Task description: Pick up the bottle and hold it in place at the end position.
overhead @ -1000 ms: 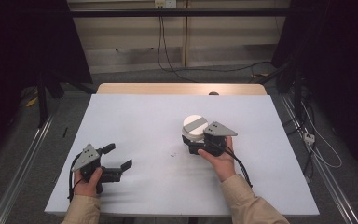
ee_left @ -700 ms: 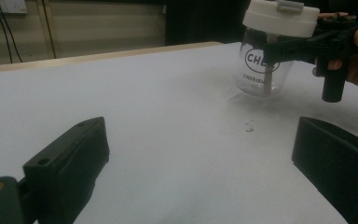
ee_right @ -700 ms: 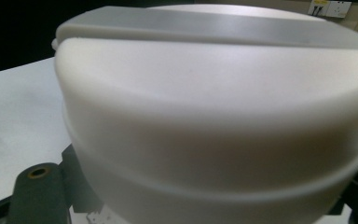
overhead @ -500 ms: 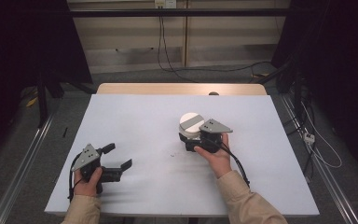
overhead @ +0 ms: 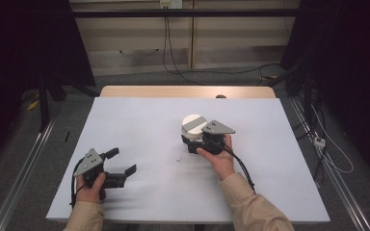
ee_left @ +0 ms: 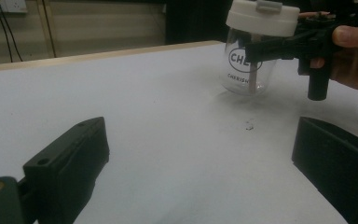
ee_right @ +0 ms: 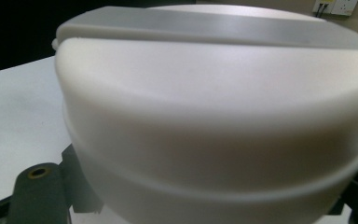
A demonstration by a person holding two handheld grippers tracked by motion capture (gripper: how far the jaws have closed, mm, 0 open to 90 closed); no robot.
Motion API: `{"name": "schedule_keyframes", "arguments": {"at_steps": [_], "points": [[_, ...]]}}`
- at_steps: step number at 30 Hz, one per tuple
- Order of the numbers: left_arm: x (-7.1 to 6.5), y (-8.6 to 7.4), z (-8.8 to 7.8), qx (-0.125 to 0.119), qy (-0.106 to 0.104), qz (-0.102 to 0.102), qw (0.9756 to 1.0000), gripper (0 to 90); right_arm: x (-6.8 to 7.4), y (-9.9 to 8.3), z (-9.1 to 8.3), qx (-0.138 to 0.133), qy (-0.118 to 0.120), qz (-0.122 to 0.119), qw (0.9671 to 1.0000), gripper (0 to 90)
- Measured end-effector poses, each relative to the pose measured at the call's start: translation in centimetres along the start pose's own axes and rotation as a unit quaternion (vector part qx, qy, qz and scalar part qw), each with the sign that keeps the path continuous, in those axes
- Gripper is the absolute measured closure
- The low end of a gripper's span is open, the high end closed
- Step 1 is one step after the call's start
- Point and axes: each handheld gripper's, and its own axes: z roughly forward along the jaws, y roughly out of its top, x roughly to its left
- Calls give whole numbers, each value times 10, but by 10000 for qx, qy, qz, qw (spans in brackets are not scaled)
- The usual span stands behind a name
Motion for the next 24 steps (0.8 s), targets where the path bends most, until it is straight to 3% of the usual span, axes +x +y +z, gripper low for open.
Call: {"name": "schedule_keyframes", "arguments": {"at_steps": [24], "points": [[0,-2,-3,40,18,-18,10000,36,-3,3,16,51,-37,-1,10000,186]]}}
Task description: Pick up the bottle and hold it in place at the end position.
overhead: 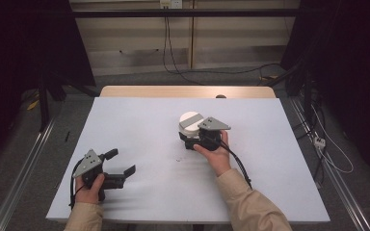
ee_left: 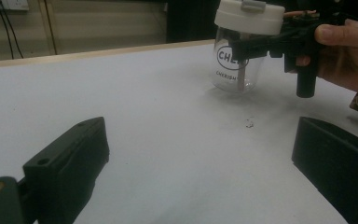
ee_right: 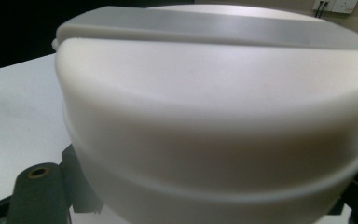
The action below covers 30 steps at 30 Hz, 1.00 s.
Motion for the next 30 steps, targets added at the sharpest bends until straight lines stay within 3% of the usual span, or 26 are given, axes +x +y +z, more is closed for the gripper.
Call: {"name": "schedule_keyframes", "arguments": {"at_steps": [30], "points": [[-1,-1,3,36,-12,-28,10000,36,-3,-5,14,53,-16,-11,10000,186]]}}
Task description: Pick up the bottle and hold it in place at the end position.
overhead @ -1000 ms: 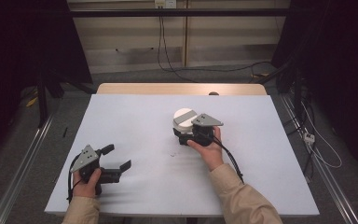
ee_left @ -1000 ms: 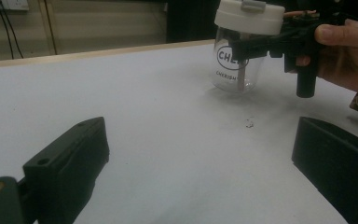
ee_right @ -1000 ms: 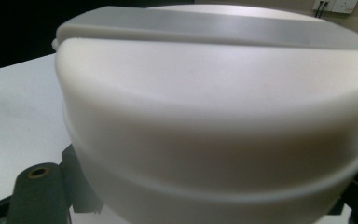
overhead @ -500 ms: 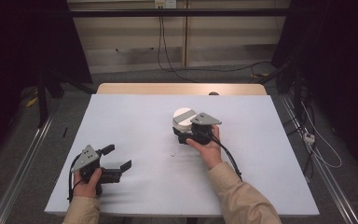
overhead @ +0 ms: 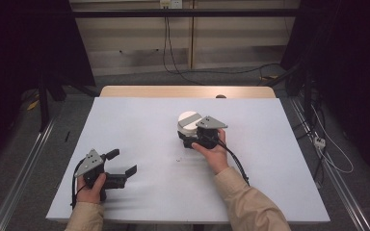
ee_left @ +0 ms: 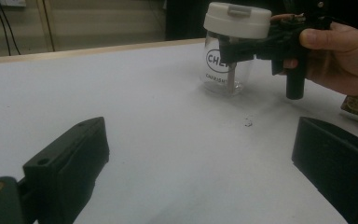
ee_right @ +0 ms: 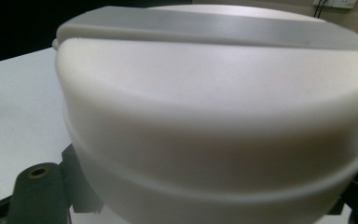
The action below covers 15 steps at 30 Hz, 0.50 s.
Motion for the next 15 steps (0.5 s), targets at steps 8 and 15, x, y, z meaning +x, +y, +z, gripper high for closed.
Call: {"name": "schedule_keyframes", "arguments": {"at_steps": [8,15], "points": [[0,0,0,5,-6,3,10000,36,2,-1,2,6,17,-3,10000,186],[0,0,0,22,-16,-1,10000,36,5,-3,4,41,68,-23,10000,186]]}}
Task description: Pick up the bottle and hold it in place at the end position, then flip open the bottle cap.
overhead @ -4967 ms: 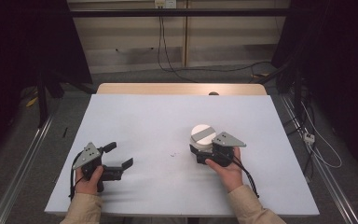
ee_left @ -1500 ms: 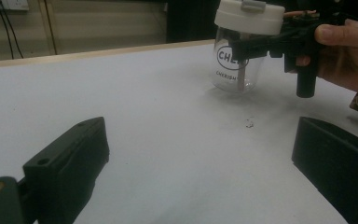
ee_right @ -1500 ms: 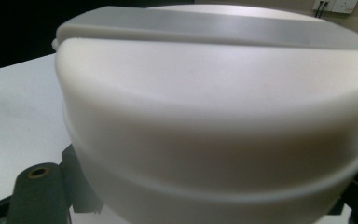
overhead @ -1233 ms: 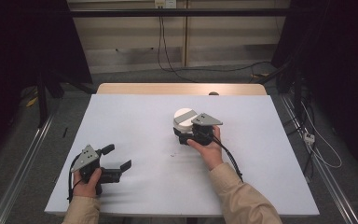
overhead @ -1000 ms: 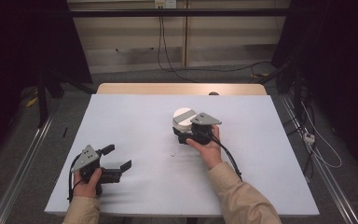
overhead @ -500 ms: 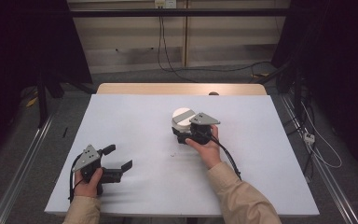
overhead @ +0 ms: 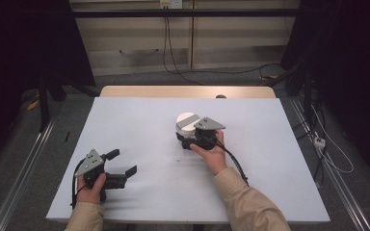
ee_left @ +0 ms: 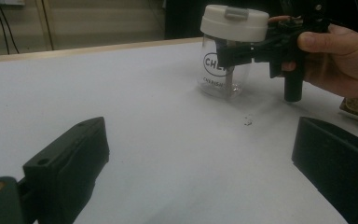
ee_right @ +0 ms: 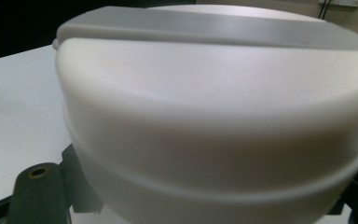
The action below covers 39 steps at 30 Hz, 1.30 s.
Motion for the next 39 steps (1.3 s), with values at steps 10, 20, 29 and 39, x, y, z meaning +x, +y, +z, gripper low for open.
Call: {"name": "schedule_keyframes", "arguments": {"at_steps": [10,20,29,39], "points": [[-1,1,0,6,-47,10,10000,36,2,-1,-1,11,81,-124,9999,186],[-5,3,3,9,-92,40,9999,36,4,-2,-5,26,75,-251,9997,186],[-5,2,2,1,-60,8,10000,36,4,-2,-4,13,96,-244,9997,187],[-6,3,5,-5,-60,3,10000,36,3,-2,-5,10,102,-222,9997,186]]}}
